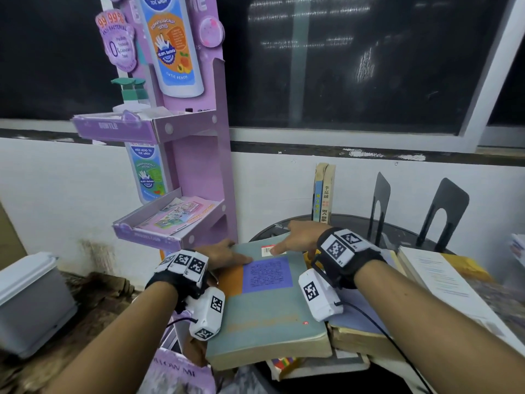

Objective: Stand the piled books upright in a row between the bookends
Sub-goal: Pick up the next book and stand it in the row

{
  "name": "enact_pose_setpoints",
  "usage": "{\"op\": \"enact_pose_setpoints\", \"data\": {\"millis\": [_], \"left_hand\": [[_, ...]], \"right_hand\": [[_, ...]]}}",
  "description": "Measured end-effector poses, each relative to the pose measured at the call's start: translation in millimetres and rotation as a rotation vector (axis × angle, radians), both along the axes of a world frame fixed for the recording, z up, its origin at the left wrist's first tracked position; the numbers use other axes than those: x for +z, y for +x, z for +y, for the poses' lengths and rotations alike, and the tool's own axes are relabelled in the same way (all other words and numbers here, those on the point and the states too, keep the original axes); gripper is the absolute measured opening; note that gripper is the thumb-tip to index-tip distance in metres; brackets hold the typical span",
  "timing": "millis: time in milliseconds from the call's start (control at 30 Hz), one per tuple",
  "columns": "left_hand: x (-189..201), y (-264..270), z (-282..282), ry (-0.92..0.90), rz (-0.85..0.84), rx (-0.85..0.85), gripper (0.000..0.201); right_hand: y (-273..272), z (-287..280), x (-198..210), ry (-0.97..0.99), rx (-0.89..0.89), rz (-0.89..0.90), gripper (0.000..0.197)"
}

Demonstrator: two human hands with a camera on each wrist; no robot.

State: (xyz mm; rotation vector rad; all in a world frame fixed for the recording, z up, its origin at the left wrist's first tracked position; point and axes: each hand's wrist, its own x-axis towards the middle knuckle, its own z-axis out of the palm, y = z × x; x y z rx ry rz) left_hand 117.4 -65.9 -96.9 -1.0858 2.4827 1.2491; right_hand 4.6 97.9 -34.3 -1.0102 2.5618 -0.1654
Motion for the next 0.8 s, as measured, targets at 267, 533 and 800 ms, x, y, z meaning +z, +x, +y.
{"op": "enact_pose_setpoints", "data": {"millis": [267, 533, 800], "left_hand": [[-2.3, 6.8, 1.0, 0.083, 0.068, 0.007, 0.073], [-2.8, 9.6, -5.5, 0.122, 0.110, -0.015, 0.070], [4.8, 10.6, -10.2, 0.106, 0.218, -0.020, 0.066]], "right_hand": [[3.7, -0.8, -2.7, 0.005, -0.037, -0.027, 0.074], [1.1, -5.1, -6.3, 0.033, -0.019, -0.017, 0.081], [-0.5, -3.4, -6.1, -0.053, -0.048, -0.022, 0.082]]}}
